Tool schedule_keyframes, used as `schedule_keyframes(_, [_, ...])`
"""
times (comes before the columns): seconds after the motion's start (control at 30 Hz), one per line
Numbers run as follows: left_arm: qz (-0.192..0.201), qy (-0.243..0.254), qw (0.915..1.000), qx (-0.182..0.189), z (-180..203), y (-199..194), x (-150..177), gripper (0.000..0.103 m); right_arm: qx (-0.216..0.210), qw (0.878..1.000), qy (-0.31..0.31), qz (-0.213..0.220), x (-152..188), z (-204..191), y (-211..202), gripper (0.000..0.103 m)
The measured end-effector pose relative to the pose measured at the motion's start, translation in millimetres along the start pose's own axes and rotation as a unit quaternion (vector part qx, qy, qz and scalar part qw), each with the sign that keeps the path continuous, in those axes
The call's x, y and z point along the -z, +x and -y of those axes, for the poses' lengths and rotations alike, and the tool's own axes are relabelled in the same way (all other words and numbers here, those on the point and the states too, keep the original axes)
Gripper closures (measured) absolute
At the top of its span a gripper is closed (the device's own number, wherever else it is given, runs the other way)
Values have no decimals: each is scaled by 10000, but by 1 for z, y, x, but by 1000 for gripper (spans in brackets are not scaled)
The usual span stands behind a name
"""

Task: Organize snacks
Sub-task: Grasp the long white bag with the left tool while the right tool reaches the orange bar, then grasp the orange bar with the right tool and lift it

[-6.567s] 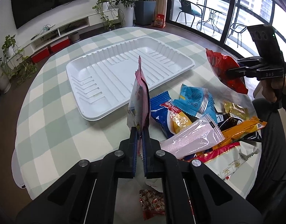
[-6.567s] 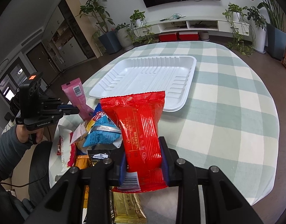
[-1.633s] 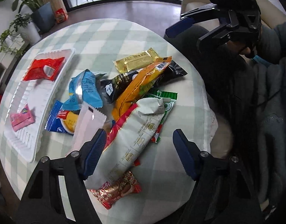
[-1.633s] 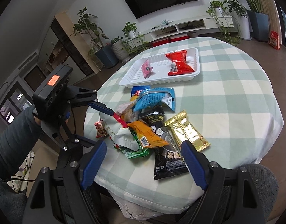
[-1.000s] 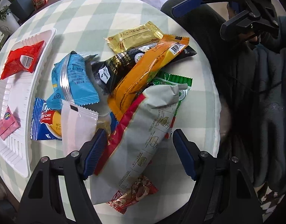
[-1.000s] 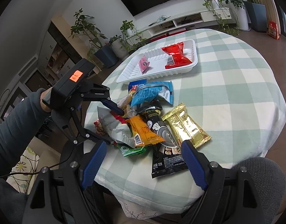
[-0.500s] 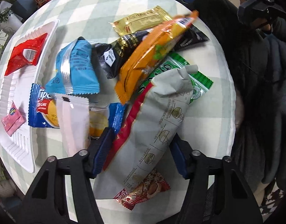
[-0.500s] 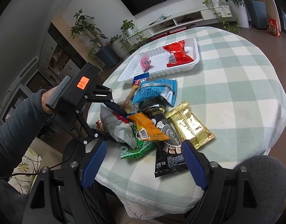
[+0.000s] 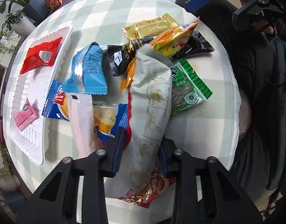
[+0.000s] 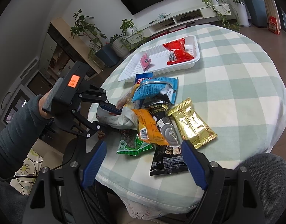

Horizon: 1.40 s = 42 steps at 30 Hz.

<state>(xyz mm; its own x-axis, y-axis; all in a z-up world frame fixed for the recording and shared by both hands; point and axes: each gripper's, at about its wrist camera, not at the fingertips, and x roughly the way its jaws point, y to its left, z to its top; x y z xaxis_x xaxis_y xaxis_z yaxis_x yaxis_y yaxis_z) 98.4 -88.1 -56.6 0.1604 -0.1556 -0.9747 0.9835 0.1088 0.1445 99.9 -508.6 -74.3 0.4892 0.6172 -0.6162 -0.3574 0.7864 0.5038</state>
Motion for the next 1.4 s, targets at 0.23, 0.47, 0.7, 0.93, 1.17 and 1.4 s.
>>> schedule_keyframes(0.23, [193, -267, 9993, -156, -3, -14, 19, 86, 39, 10000, 78, -22, -1, 3, 1, 19])
schedule_keyframes(0.47, [441, -565, 9972, -204, 1, -23, 26, 88, 86, 9999, 26, -49, -2, 1, 2, 19])
schedule_keyframes(0.7, [702, -904, 9931, -241, 3, -30, 31, 88, 307, 9994, -170, -40, -4, -6, 1, 19])
schedule_keyframes(0.93, [1033, -1220, 9871, -137, 1, -41, 39, 88, 567, 9970, -506, -157, -9, -13, 7, 22])
schedule_keyframes(1.17, [1352, -1554, 9785, -125, 2, -51, 47, 88, 883, 9872, -1299, -258, -15, -38, 22, 41])
schedule_keyframes(1.4, [1703, -2028, 9642, -126, 1, -63, 60, 88, 1071, 9758, -1827, -543, -23, -48, 50, 59])
